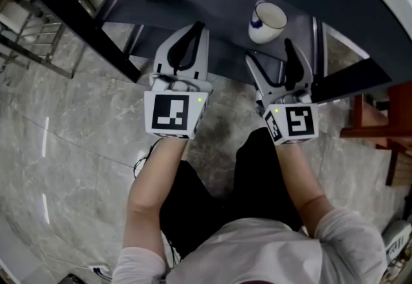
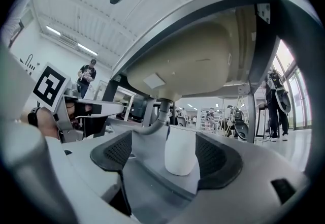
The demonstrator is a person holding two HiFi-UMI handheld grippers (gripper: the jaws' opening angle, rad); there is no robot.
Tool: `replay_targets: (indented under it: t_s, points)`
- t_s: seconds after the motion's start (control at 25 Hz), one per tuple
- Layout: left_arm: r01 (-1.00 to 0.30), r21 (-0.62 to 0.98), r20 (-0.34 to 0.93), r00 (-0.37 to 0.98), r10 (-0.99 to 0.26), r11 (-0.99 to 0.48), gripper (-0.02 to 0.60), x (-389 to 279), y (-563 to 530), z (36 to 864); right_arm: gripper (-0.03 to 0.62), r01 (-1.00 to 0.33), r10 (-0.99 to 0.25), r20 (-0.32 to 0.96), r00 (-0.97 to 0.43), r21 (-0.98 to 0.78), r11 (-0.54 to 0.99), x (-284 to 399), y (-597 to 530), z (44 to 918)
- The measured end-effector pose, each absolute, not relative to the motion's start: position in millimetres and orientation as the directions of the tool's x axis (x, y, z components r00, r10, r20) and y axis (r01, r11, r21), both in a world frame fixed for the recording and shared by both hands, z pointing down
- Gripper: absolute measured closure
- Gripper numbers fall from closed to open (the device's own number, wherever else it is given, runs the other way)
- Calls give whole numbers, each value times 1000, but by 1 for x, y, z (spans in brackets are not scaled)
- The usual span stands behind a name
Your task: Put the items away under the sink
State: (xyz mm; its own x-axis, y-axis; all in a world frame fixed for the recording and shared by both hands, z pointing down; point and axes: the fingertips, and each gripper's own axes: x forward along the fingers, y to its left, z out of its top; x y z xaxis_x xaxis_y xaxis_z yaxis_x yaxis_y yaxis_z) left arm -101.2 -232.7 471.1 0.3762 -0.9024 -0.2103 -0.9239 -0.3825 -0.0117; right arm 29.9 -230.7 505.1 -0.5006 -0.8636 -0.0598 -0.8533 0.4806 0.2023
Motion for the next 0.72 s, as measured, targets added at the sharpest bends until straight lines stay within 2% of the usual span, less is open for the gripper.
replay_targets:
  t_s: [0.36,0.48,0.56,0.72]
  points:
    - [-922,-7,-204,379,-903,-386,572,-94,-217,452,204,-810,-831,30,-556,202,550,14,-212,496]
    - [-900,72,-138,418,-898,-431,572,-87,-203,449,204,-795,-814,76,-576,180,579,7,-196,482]
    - [-871,153,-147,447,-882,-467,572,-89,-193,441,204,-802,-816,104,-569,151,578,8,-188,471]
    - [-887,165,-115,418,-901,-432,575,-101,-181,425,217,-796,-805,148,-575,129,592,7,-180,450]
